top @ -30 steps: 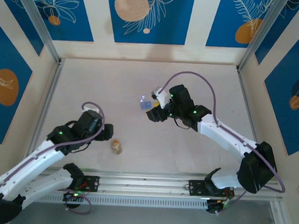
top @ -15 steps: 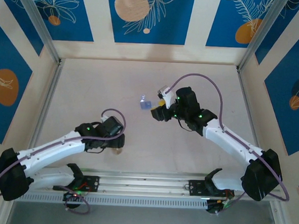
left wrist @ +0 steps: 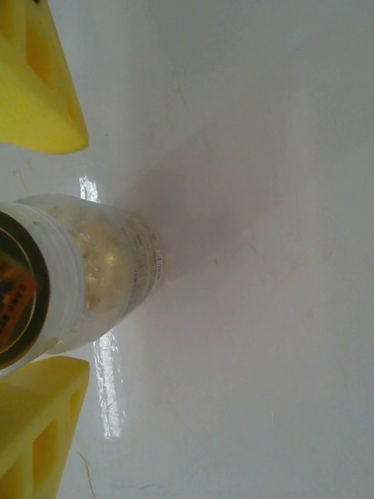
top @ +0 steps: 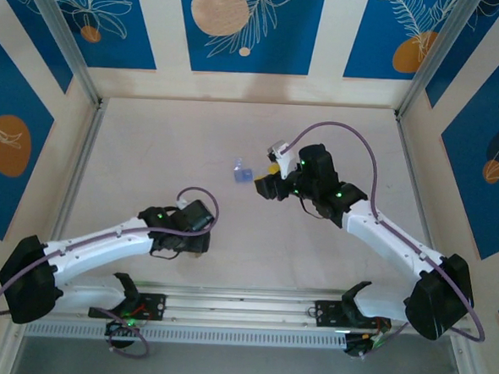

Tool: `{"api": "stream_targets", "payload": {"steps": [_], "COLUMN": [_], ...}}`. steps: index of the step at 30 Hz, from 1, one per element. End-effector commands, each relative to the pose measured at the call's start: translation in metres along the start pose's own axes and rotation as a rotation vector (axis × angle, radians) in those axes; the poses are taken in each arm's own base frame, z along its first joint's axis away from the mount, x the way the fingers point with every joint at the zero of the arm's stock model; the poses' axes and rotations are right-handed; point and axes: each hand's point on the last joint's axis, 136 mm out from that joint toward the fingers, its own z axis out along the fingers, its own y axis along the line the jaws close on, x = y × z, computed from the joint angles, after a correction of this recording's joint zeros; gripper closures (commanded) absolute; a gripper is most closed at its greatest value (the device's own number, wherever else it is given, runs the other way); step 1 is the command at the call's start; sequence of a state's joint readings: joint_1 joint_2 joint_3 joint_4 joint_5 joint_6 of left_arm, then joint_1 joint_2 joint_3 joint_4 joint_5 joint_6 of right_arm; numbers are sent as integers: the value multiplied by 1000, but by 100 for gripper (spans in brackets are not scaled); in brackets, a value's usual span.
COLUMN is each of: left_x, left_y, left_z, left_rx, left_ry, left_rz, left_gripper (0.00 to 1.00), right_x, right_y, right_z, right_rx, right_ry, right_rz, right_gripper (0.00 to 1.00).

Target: Sort the pills into containers

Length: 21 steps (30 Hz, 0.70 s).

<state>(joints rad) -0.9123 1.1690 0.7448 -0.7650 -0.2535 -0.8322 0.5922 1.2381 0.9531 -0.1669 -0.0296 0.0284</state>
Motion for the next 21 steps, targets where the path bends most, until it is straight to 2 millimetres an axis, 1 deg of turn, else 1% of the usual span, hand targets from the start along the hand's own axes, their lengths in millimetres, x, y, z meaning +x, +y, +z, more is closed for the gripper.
{"api": "stream_targets", "payload": {"steps": [1, 5, 10, 14, 16, 19, 21], "left_x": [12, 18, 21, 23, 23, 19, 12], "left_y": [0, 0, 0, -2, -3, -5, -7], "left_z": [6, 9, 9, 10, 10, 9, 6], "left_rx": [-4, -6, -2, 6, 11, 14, 12], "left_ry": [37, 53, 60, 64, 62, 49, 30], "left_rz": [6, 11, 12, 12, 14, 22, 39], "left_gripper": [33, 34, 38, 45, 48, 50, 51], "right_x": [-5, -5, -5, -5, -5, -5, -5], "right_y": [2, 2, 0, -1, -1, -3, -6], "right_z": [-6, -6, -5, -5, -6, -6, -6], "right_rx": [-10, -7, -2, 4, 5, 10, 20], "right_ry": [-27, -25, -25, -23, -26, -25, -27], "right_rz": [4, 5, 3, 2, 2, 4, 7], "right_gripper": [43, 43, 43, 43, 43, 43, 43]}}
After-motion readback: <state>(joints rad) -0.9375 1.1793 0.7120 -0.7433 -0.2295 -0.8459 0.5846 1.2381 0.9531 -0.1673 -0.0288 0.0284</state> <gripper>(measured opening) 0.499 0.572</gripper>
